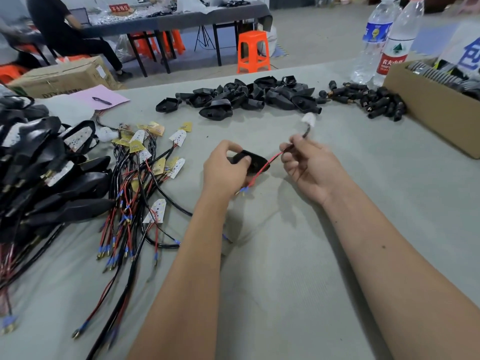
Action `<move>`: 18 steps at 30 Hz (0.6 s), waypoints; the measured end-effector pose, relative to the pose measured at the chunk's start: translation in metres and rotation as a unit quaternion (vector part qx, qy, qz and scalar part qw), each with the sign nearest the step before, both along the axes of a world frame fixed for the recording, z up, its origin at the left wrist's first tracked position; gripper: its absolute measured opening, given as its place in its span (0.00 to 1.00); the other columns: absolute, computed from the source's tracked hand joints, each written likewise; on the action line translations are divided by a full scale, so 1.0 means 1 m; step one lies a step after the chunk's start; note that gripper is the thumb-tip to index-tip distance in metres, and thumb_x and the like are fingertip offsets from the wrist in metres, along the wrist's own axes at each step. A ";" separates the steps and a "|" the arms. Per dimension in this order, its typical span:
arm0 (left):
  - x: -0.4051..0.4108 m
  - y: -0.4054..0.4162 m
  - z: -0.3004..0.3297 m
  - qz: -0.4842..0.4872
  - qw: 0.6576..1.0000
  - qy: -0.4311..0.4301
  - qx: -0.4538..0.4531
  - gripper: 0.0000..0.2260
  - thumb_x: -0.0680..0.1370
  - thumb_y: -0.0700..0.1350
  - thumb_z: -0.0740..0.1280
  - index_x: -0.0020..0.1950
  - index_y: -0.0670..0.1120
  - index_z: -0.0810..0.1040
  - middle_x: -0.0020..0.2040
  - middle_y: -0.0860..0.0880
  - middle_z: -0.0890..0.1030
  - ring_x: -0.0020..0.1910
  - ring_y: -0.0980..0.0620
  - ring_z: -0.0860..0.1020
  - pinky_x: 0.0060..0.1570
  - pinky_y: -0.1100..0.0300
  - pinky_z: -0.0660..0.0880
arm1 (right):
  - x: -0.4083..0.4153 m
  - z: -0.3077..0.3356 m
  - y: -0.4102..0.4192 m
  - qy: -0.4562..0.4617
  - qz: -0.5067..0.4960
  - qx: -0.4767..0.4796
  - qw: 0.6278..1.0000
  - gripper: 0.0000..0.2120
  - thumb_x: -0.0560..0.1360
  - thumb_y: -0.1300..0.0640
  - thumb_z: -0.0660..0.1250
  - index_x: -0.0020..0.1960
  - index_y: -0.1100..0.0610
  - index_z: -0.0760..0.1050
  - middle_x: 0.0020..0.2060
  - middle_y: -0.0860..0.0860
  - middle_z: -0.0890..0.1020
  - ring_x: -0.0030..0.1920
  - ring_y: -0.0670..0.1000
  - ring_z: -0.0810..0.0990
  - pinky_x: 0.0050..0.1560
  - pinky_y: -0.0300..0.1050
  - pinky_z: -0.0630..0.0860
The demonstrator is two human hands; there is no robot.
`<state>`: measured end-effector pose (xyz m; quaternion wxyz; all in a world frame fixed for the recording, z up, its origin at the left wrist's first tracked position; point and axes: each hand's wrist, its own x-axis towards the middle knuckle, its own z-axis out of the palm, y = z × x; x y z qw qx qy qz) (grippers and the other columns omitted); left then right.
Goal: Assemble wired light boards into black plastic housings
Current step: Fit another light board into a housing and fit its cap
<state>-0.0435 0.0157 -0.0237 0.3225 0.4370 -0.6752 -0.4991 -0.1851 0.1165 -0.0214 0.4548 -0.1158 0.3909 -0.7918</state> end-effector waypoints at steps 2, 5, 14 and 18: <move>0.000 -0.006 0.002 -0.020 0.998 0.034 0.050 0.05 0.83 0.39 0.64 0.50 0.46 0.79 0.48 0.41 0.83 0.39 0.38 0.85 0.44 0.45 0.85 | -0.002 0.000 -0.003 -0.006 -0.044 -0.010 0.999 0.08 0.87 0.60 0.58 0.49 0.60 0.70 0.38 0.61 0.86 0.30 0.51 0.82 0.27 0.35 0.75; -0.001 -0.009 0.004 -0.052 0.978 0.120 0.163 0.12 0.86 0.42 0.59 0.52 0.37 0.78 0.48 0.39 0.82 0.36 0.44 0.85 0.45 0.48 0.85 | -0.001 -0.004 -0.003 0.032 -0.072 -0.011 0.997 0.04 0.85 0.63 0.62 0.51 0.59 0.69 0.39 0.60 0.86 0.33 0.51 0.84 0.33 0.36 0.78; 0.000 -0.006 0.004 -0.058 0.944 0.203 0.252 0.16 0.87 0.39 0.54 0.64 0.28 0.74 0.60 0.32 0.81 0.46 0.39 0.86 0.46 0.51 0.84 | -0.002 -0.007 -0.002 0.009 -0.164 -0.047 0.985 0.11 0.81 0.73 0.63 0.49 0.57 0.69 0.38 0.59 0.84 0.33 0.51 0.82 0.36 0.37 0.79; 0.002 -0.005 0.003 -0.061 0.943 0.202 0.258 0.15 0.87 0.39 0.55 0.62 0.29 0.75 0.58 0.32 0.82 0.42 0.39 0.86 0.45 0.51 0.84 | 0.000 -0.010 -0.004 0.040 -0.195 -0.024 0.980 0.11 0.80 0.73 0.63 0.50 0.58 0.68 0.42 0.61 0.83 0.34 0.51 0.84 0.39 0.38 0.80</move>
